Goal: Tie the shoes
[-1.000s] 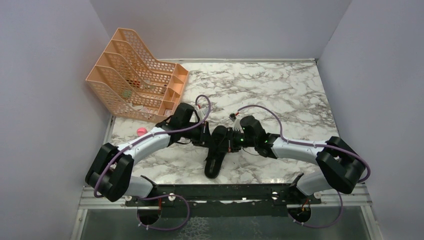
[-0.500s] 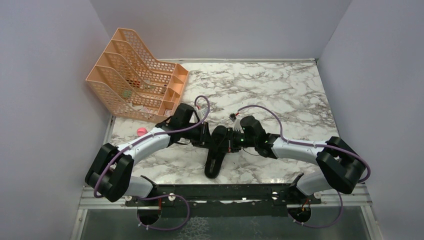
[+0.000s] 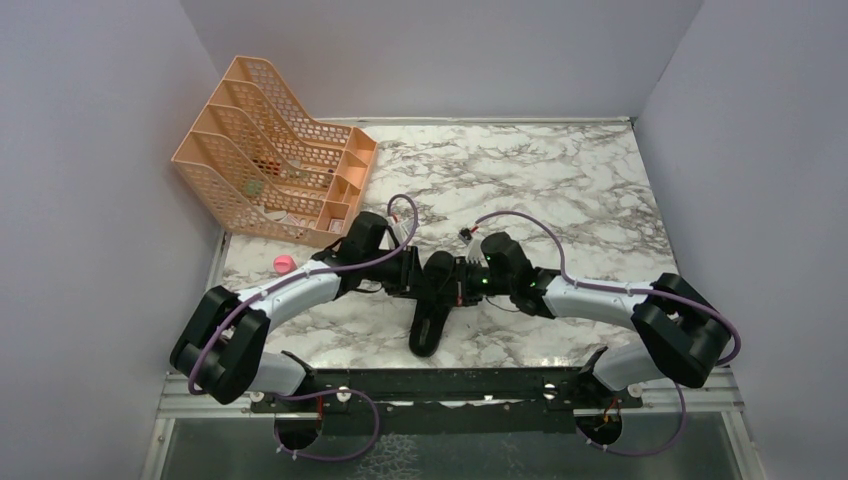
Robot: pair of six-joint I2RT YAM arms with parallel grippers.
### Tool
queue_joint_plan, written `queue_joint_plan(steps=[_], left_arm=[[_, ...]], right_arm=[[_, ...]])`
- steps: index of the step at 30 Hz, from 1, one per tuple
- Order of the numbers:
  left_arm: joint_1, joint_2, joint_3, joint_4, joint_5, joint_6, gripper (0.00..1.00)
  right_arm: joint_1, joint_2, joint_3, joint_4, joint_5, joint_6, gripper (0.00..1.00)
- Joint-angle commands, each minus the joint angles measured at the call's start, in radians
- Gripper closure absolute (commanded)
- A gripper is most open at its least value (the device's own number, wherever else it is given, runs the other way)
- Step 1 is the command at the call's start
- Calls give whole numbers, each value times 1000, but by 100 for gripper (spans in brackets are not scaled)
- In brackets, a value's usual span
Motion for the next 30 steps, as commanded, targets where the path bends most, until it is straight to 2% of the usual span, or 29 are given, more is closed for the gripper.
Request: queue_joint_plan(steps=[1,6,11,16,23,30], left_arm=[[-18,7,-30,89,-1,-43,70],[-47,27,-45,117,3,-50,72],[-47,25,-59,133,-6,-53,91],[-47,19,-40,57,-28,-2,100],[-47,-31,-42,8,-89,19,100],[-45,-76,-61,18,-121,15,100]], right_arm=[[-3,4,-10,62,-50,-11,99],[-4,-5,-20,83,-47,0,99],[-3,-4,-21,99,-70,-3,99],[-3,-31,-24,84,-48,-4,99],[-4,-46,11,-32,-18,-42,86],[-3,-114,115,-395,82,-132,66]])
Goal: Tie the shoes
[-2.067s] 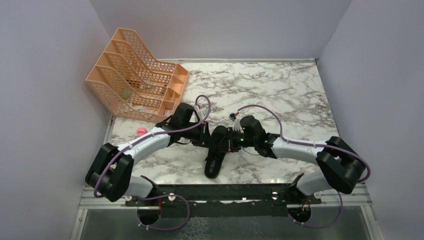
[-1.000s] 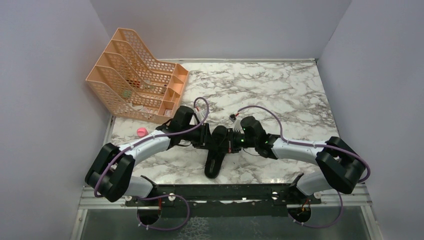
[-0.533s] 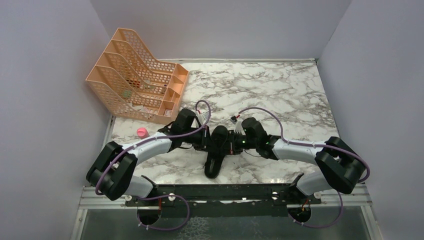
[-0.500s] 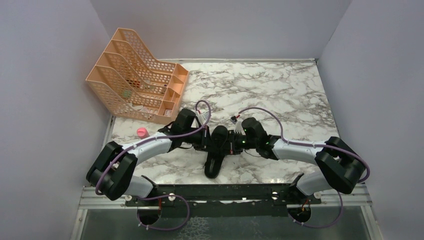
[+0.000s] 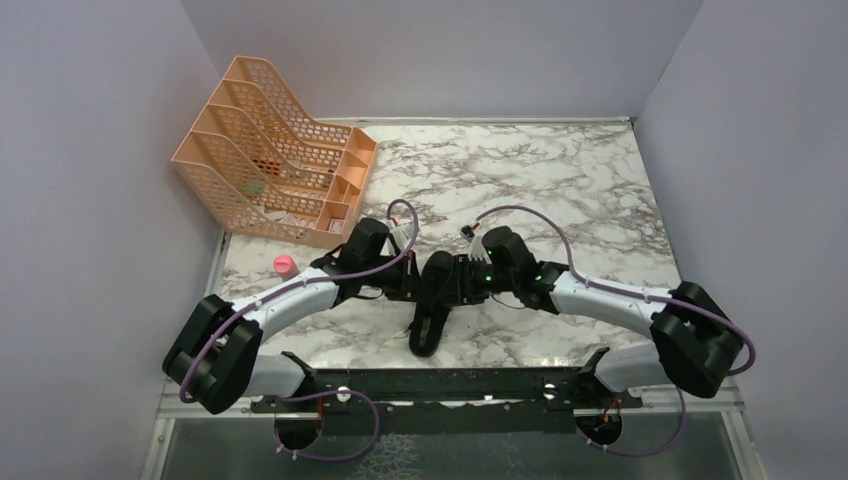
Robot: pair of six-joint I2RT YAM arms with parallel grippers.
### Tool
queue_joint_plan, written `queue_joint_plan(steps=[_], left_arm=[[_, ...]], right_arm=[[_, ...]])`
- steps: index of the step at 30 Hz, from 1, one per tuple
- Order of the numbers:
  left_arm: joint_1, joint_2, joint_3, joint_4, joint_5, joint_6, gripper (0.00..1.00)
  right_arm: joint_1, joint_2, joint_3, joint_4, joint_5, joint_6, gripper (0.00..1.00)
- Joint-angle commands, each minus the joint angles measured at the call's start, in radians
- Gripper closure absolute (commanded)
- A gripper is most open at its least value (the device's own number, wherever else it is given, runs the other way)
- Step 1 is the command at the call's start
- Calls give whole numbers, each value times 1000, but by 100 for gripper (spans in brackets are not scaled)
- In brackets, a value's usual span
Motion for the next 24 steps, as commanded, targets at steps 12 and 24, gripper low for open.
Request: queue_joint_plan(steps=[12,24], left_arm=[[16,-63,-31,35,-41,6,100],[19,-59,-29,40,-46,-14,100]], right_arm=[[19,-210,139,-376,-33,-315,41],[136,-22,291,-384,20,-313,37]])
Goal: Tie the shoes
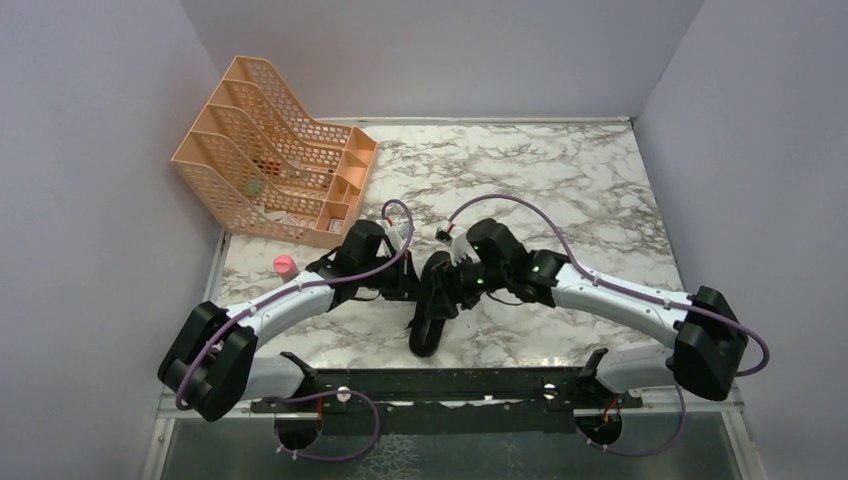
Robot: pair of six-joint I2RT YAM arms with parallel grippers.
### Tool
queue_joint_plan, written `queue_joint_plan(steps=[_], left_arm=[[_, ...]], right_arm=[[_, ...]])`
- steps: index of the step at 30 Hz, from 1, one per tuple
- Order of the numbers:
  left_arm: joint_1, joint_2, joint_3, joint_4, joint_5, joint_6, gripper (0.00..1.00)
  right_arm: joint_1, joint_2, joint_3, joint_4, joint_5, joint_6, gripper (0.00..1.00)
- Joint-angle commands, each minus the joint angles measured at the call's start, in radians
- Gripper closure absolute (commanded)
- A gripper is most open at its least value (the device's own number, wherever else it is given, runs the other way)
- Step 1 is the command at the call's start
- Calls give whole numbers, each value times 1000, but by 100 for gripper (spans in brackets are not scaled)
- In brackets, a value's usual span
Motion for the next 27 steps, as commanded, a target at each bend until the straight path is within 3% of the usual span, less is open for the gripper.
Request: queue_joint_plan(steps=[1,4,8,12,15,27], left_arm=[[5,-12,-2,26,-17,-14,100],[5,-12,-4,31,-17,-21,100],[5,-21,-6,35,-22,-31,100],[5,-22,-5,38,-26,-37,100],[5,-23,-10,41,-33,-46,100],[18,-70,-31,48,-77,-63,100]], right_arm=[[56,77,92,-44,66,-15,37],[78,103,111,-83,162,-10,38],[89,129,141,-161,254,-4,49],[90,88,102,-159,279,20,72],[90,52,59,-138,264,31,98],[90,-21,-87,-45,179,75,99]])
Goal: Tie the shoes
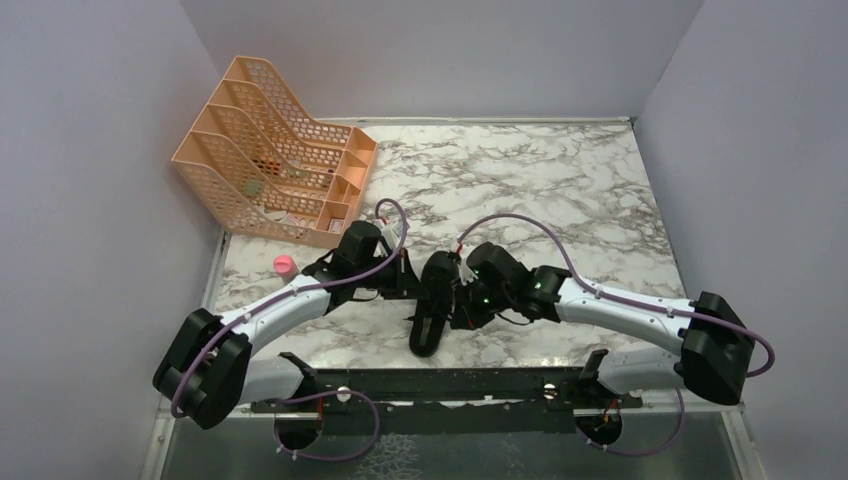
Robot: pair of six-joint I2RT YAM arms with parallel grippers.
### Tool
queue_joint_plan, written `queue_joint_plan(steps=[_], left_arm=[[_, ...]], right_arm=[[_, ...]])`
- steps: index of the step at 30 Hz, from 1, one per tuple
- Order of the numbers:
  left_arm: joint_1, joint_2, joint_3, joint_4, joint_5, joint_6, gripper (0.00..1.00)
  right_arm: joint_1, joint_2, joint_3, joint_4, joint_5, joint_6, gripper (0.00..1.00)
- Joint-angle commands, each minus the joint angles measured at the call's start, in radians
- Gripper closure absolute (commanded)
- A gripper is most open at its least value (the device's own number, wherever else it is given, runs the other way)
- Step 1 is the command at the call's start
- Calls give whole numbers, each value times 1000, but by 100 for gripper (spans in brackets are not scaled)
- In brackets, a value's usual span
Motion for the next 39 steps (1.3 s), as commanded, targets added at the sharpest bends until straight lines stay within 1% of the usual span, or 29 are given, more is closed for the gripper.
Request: queue_joint_plan(steps=[1,4,7,9,12,16,21,27,35,39], left_arm=[[11,-43,-15,26,-55,-8,100],[16,-53,-16,15,-69,-5,100],[22,-73,-12,-40,-108,6,100],[29,-81,-14,-78,-131,11,100],[39,-79,2,-159,-174,29,100],[51,-87,8,-205,-222,29,100],[55,-77,27,-287,-275,51,100],[56,-98,36,-319,-347,46,100],[61,-71,54,-390,-447,64,100],[66,-67,49,-402,-464,76,100]], right_arm=[[5,16,-12,77,-47,12,99],[5,53,8,80,-30,17,99],[5,44,8,89,39,49,100],[1,42,-3,96,58,65,100],[-5,59,-7,76,81,85,99],[-5,68,-3,58,87,91,99],[-7,78,3,-8,121,107,99],[-13,92,3,-60,174,134,99],[-27,102,12,-76,235,151,99],[-36,99,1,-79,250,156,99]])
